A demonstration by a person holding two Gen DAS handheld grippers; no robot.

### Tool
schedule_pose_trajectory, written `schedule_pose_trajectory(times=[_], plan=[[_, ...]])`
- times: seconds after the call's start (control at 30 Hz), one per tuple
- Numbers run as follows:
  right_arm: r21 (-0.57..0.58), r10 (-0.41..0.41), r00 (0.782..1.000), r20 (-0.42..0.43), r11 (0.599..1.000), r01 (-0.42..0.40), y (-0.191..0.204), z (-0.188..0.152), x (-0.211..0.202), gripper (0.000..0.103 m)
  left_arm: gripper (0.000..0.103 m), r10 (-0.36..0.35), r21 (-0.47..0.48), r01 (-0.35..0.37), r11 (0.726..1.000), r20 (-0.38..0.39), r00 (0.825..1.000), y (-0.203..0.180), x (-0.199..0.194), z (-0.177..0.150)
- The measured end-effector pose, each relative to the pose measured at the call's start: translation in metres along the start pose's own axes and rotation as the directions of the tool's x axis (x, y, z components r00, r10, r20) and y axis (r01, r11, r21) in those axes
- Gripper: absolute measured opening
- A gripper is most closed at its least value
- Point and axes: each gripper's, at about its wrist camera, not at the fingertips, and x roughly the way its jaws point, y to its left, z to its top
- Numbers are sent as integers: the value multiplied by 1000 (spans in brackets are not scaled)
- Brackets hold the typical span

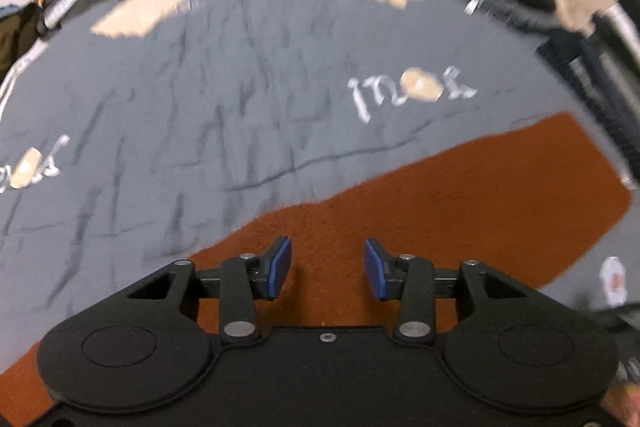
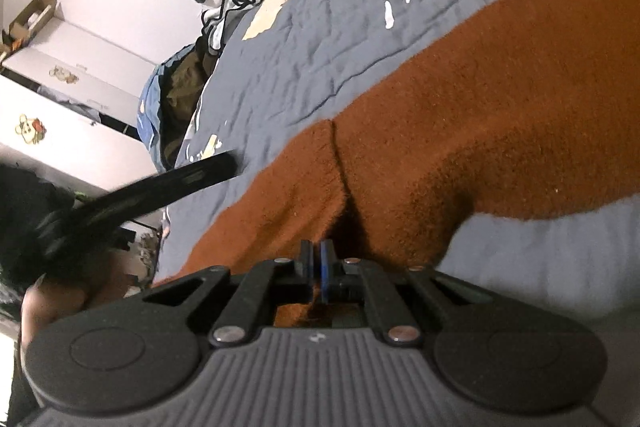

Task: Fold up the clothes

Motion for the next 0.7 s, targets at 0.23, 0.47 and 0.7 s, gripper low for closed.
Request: schedule_pose_trajectory(times=[0.23, 0.47, 0.7], plan=[[-24, -19, 1000, -15, 1000, 19, -5, 0, 5, 3, 41, 39, -43, -43, 998, -95, 995, -3, 44, 6], [-53, -19, 1000, -19, 998, 18, -1, -2, 8, 3, 32, 71, -87, -84, 993, -150, 986, 0, 69, 12], [-62, -12, 1000, 1, 998, 12, 2, -2, 2, 3, 9, 65, -133, -74, 988, -72, 995, 4, 42, 20]])
